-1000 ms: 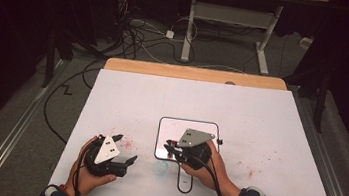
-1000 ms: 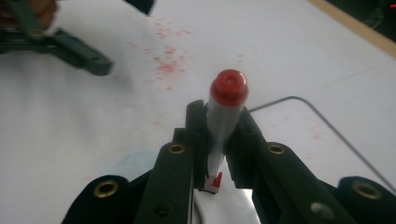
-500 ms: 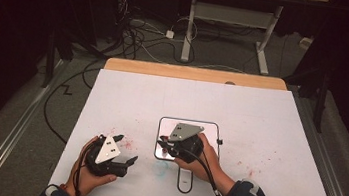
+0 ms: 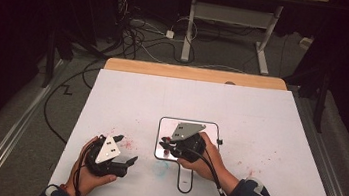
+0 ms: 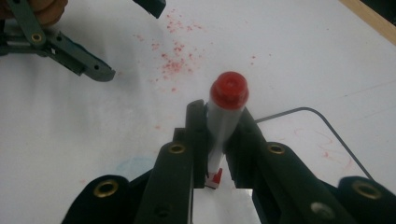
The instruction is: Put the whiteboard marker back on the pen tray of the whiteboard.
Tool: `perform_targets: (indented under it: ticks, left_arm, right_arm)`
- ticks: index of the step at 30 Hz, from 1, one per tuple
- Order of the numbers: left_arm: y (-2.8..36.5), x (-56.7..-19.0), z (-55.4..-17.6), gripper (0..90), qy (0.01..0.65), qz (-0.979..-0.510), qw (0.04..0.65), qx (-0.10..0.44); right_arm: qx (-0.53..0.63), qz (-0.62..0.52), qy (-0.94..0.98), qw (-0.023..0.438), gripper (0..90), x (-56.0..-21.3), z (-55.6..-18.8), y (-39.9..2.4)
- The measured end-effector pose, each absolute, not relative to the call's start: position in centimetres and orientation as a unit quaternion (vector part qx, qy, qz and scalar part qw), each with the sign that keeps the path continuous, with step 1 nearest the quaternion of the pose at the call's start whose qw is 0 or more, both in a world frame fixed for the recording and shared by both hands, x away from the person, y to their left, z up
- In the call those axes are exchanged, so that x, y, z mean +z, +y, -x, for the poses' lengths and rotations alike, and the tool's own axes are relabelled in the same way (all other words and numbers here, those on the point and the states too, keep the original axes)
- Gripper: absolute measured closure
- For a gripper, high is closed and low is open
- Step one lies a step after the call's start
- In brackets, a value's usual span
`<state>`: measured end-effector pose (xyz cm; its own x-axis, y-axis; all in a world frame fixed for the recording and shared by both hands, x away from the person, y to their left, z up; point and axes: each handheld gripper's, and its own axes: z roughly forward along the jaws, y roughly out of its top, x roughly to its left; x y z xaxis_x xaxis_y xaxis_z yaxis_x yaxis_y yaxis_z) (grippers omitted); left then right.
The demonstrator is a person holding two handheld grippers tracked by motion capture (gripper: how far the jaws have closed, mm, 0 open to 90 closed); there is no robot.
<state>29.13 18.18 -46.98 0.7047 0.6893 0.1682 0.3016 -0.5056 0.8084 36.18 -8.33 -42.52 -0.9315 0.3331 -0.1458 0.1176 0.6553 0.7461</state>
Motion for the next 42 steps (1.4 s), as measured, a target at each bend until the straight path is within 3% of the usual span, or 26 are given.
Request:
perform_targets:
  ticks: [6,9,11,14,18,20,23,26,29,33,39,42]
  left_arm:
    - [18.1,-47.0,-29.1,18.9,0.295,-0.834,0.397,0.244]
    - [18.2,-47.0,-29.2,18.9,0.297,-0.833,0.398,0.243]
    - [18.2,-47.1,-29.2,18.9,0.297,-0.834,0.398,0.242]
    - [18.1,-47.0,-29.2,18.9,0.295,-0.834,0.398,0.242]
    - [18.1,-47.0,-29.1,18.9,0.295,-0.834,0.399,0.242]
    - [18.1,-47.0,-29.1,18.9,0.294,-0.835,0.398,0.242]
    - [18.2,-47.1,-29.2,18.9,0.295,-0.835,0.398,0.239]
    - [18.2,-47.1,-29.2,18.9,0.294,-0.836,0.398,0.239]
    - [18.2,-47.1,-29.2,18.9,0.295,-0.835,0.398,0.239]
    - [18.2,-47.1,-29.2,18.9,0.295,-0.834,0.399,0.240]
    - [18.1,-47.1,-29.2,18.9,0.295,-0.835,0.398,0.238]
    - [18.1,-47.1,-29.2,18.9,0.295,-0.836,0.398,0.238]
  right_arm:
    - [0.381,-0.166,0.888,0.198,81.2,-42.6,-38.3,-9.9]
    - [0.389,-0.168,0.886,0.187,81.1,-42.6,-38.5,-10.0]
    - [0.408,-0.165,0.885,0.149,81.1,-42.7,-37.9,-9.5]
    - [0.410,-0.134,0.893,0.131,81.1,-42.8,-36.6,-8.3]
    - [0.412,-0.135,0.890,0.137,81.2,-42.9,-37.0,-7.6]
    - [0.399,-0.145,0.888,0.178,81.2,-42.9,-37.8,-7.8]
    - [0.388,-0.178,0.881,0.203,81.2,-42.9,-39.0,-8.4]
    - [0.390,-0.182,0.881,0.197,81.1,-42.8,-39.4,-8.8]
    - [0.401,-0.172,0.887,0.153,81.1,-42.7,-38.6,-8.4]
    - [0.384,-0.155,0.897,0.156,81.2,-42.4,-38.2,-8.3]
    - [0.363,-0.203,0.887,0.199,81.2,-42.3,-39.8,-10.0]
    - [0.374,-0.196,0.891,0.167,81.1,-42.2,-39.2,-9.8]
